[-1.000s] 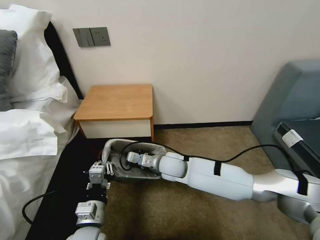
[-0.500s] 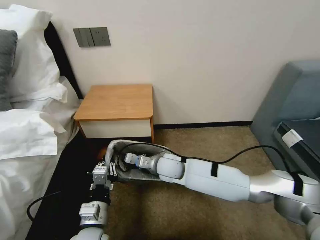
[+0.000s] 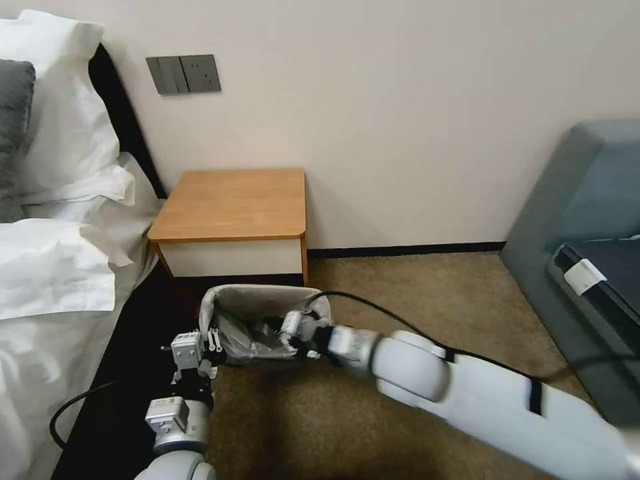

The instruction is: Pick up the garbage bag from the table and place it over the trash can.

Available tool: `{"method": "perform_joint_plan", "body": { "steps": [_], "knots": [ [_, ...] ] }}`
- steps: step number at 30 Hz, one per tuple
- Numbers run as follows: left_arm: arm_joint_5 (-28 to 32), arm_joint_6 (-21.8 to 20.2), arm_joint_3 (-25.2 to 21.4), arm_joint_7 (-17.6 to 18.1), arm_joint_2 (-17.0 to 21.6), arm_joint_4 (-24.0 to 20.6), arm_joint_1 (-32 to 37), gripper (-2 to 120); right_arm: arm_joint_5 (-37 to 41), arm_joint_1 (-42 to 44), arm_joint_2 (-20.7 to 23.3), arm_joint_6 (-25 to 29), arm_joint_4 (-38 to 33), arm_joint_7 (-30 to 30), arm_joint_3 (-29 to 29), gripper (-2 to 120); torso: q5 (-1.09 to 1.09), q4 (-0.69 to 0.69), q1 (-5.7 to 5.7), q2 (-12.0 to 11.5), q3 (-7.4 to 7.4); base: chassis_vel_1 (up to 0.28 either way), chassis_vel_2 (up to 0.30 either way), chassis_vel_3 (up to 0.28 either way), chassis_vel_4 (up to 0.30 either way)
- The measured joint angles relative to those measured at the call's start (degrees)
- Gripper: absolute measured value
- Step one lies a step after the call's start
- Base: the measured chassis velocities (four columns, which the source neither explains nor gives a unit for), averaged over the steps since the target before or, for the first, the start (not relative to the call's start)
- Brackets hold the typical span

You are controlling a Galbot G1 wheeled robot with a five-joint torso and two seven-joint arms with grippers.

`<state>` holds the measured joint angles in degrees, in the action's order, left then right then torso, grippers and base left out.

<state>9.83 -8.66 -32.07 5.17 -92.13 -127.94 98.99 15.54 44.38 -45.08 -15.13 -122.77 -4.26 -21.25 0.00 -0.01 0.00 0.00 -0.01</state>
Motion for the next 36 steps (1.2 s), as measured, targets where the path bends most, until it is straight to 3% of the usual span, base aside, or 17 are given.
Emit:
{"method": "perform_joint_plan", "body": {
  "steps": [2,3,6,7,11,14,21,27,36],
  "knots": [
    [6.26,-4.71,0.21,0.55,0.37,-0.77,0.03,9,-1.56,8.63,0.98,2.05,-3.42,-0.35,8.11,15,0.01,0.00,0.00,0.00,0.00,0.000,0.000,0.000,0.000],
    [6.26,-4.71,0.21,0.55,0.37,-0.77,0.03,9,-1.56,8.63,0.98,2.05,-3.42,-0.35,8.11,15,0.01,0.00,0.00,0.00,0.00,0.000,0.000,0.000,0.000],
    [12.50,-10.83,0.07,0.46,1.13,-0.94,-0.09,9,-3.23,18.14,-0.80,4.87,-5.23,-0.62,18.44,26,0.00,0.00,0.00,0.00,0.00,0.000,0.000,0.000,0.000],
    [12.50,-10.83,0.07,0.46,1.13,-0.94,-0.09,9,-3.23,18.14,-0.80,4.87,-5.23,-0.62,18.44,26,0.00,0.00,0.00,0.00,0.00,0.000,0.000,0.000,0.000],
    [17.19,-16.38,-0.06,0.80,1.56,0.59,-0.62,9,-4.78,28.05,-6.36,7.60,-4.87,-0.69,28.98,46,-0.01,0.01,0.00,0.00,0.00,0.000,0.000,0.000,0.000],
    [16.57,-16.56,-0.06,0.51,1.54,1.40,-0.65,9,-5.68,30.24,-8.22,7.89,-4.59,-0.83,30.98,52,0.00,0.02,0.00,0.00,0.00,0.000,0.000,0.000,0.000],
    [13.65,-16.54,-0.03,-1.72,1.83,3.10,-0.37,9,-9.27,37.18,-17.52,11.30,-2.57,-1.43,33.88,84,-0.01,0.01,0.00,0.00,0.00,0.000,0.000,0.000,0.000],
    [13.19,-16.41,0.27,-2.14,1.68,3.30,-0.06,9,-10.97,38.17,-19.17,12.54,-1.64,-2.34,33.28,99,0.00,0.01,0.00,0.00,0.01,0.000,0.000,0.000,0.000],
    [13.26,-16.16,0.51,-2.22,1.24,4.32,-0.09,41,-12.35,38.68,-19.57,13.75,-0.43,-3.30,32.58,100,0.00,0.01,0.00,0.00,0.01,0.000,0.000,0.000,0.000]
  ]
}}
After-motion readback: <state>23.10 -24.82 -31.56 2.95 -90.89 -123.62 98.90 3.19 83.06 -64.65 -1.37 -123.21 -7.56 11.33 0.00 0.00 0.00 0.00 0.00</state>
